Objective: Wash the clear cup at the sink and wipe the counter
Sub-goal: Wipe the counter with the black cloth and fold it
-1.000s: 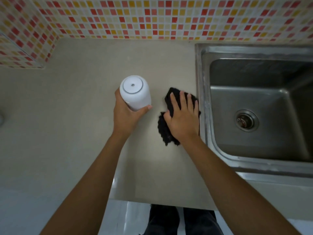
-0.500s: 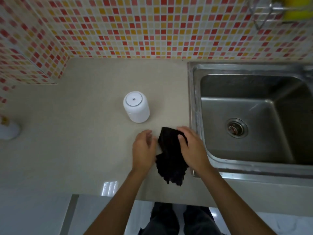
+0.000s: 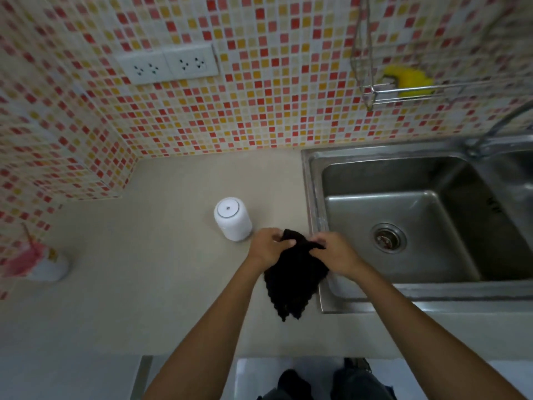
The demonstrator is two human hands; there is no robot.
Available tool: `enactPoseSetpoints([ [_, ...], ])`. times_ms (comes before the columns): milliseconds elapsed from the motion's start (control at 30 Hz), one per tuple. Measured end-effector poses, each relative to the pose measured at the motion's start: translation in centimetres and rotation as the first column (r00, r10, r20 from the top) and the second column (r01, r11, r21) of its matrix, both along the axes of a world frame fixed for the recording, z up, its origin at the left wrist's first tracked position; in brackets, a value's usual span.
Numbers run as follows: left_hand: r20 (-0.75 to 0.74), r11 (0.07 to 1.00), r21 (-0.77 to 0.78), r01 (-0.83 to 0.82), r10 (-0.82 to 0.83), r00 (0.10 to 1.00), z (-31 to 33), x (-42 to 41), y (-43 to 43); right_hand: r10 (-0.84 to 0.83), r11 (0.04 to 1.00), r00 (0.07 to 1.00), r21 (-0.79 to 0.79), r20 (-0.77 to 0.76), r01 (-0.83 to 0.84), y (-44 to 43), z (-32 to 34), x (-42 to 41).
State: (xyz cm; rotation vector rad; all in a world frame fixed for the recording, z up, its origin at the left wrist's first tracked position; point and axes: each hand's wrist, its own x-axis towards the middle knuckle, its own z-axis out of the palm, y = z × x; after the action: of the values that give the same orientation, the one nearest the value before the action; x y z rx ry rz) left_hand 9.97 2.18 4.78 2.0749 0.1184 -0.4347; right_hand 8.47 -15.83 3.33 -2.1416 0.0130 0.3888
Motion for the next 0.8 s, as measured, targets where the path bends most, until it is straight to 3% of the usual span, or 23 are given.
enactPoseSetpoints([
  [167,0.211,0.984,-0.013,0.176,-0.169,0.963,6.9,1.4,-2.9,-0.008,0.986,0.997,0.164,0.078,-0.005,-6.0,6.7,1.1],
  [400,0.44,0.975,0.012,0.221,-0.203,0.875,14.0,4.7,-11.3,-0.228,0.95,0.937,0.271,0.265,0.154,-15.1,14.2,3.4],
  [600,0.515,0.976,-0.049,0.213,-0.158,0.843,17.5,7.5,-19.4,-0.259,0.958,0.891,0.218,0.374,0.186,-21.9,17.8,5.1],
  [800,0.544,0.975,-0.082,0.208,-0.131,0.829,20.2,9.4,-25.8,-0.386,0.907,0.818,0.338,0.427,0.251,-28.2,21.4,7.5],
])
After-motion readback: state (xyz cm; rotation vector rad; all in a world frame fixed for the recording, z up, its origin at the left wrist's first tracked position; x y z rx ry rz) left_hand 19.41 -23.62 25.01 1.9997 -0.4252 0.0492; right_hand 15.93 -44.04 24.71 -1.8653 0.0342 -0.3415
